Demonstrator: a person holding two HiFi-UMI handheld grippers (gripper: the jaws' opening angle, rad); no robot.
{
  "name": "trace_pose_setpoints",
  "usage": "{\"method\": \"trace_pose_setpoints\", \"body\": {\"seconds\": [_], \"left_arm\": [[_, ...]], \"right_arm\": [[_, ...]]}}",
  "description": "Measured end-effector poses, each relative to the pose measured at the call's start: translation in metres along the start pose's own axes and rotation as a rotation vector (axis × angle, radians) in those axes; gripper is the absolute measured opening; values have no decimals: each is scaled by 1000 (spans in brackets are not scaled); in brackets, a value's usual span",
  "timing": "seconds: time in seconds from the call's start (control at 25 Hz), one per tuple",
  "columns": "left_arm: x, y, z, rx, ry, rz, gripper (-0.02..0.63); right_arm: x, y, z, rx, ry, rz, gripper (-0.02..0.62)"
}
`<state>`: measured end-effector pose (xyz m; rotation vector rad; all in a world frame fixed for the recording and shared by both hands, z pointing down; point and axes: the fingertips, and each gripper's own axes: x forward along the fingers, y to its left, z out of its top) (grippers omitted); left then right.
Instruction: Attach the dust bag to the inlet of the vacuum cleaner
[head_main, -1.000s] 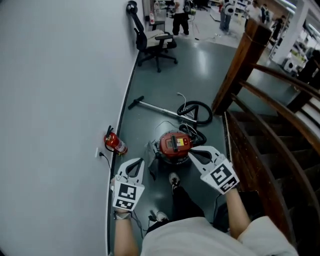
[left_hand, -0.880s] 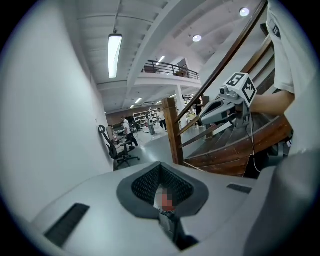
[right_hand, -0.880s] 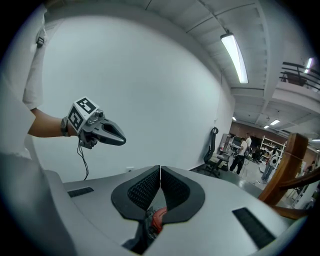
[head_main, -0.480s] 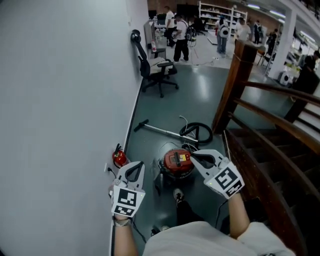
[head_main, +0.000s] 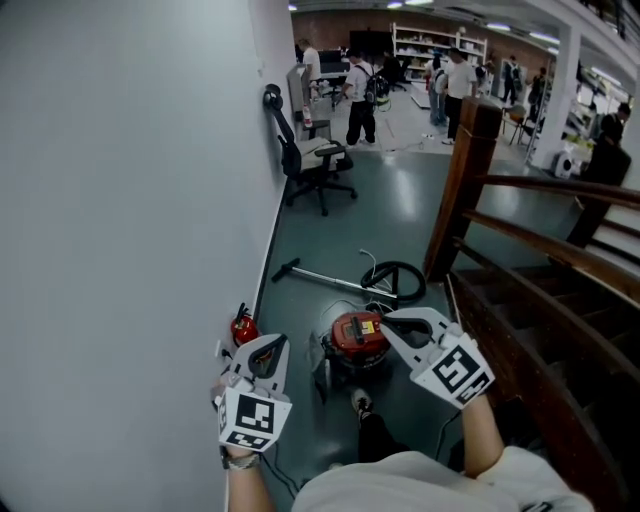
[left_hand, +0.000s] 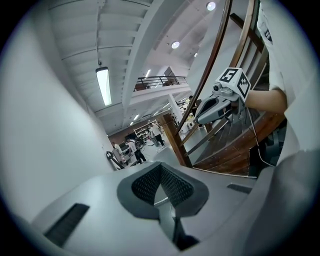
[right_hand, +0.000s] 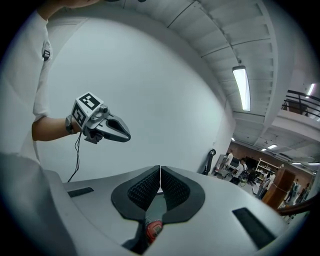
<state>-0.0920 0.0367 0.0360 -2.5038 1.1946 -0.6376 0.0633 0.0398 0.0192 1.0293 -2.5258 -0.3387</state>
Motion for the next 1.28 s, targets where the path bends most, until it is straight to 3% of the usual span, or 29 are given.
{"method": "trace_pose_setpoints", "body": {"seconds": [0.4, 1.28], "left_arm": [[-5, -11, 10, 50, -5, 0, 0], [-9, -19, 10, 15, -32, 0, 1]], "right_arm": [[-6, 8, 9, -44, 6, -9, 28], [-10, 17, 3, -37, 11, 0, 28]]}}
